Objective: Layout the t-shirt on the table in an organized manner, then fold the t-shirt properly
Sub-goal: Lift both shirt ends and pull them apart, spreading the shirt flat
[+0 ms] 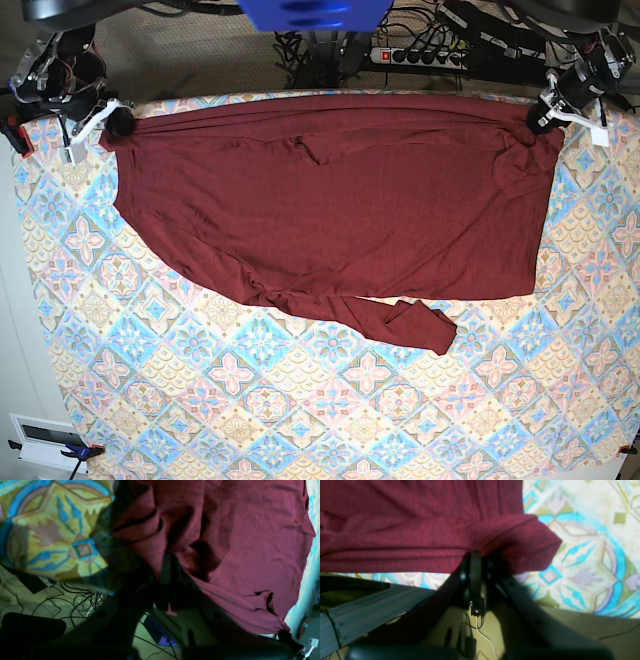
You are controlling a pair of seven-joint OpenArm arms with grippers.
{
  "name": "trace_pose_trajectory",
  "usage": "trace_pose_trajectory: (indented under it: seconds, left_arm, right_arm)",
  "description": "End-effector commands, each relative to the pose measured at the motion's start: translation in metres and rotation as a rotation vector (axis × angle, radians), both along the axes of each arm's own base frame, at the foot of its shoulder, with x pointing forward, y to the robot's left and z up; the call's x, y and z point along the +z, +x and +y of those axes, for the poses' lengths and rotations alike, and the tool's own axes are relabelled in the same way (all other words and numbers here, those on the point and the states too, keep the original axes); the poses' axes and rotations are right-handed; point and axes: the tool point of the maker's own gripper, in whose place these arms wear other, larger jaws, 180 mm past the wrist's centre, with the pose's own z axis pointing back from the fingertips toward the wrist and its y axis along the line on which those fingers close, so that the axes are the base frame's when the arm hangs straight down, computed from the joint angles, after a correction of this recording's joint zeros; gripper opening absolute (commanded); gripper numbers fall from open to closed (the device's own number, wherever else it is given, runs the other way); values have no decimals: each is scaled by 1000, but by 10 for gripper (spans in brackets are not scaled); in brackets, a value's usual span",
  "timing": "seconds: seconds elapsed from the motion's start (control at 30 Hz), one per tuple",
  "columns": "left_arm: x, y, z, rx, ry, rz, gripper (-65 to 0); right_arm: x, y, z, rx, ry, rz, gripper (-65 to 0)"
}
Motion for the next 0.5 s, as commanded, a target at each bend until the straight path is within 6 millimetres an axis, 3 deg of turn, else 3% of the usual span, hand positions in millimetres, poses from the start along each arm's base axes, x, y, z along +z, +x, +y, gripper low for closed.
trace_pose_trajectory:
  seconds: [0.0,0.2,0.3,0.47]
  left_arm:
    - [10,7,9,1,30,-32,-636]
    - [9,4,9,3,28,-22,-527]
    - [8,-1,10,5,32,-12,-484]
    - [15,1,13,24,12,-44,-429]
  right_arm:
    - [11,8,-10,4,-31,-35,-633]
    - [18,12,-10,13,-49,-56,-540]
    - [23,11,-11,21,-67,-67,-525]
    - [39,6,-28,-16,-122,-97,-526]
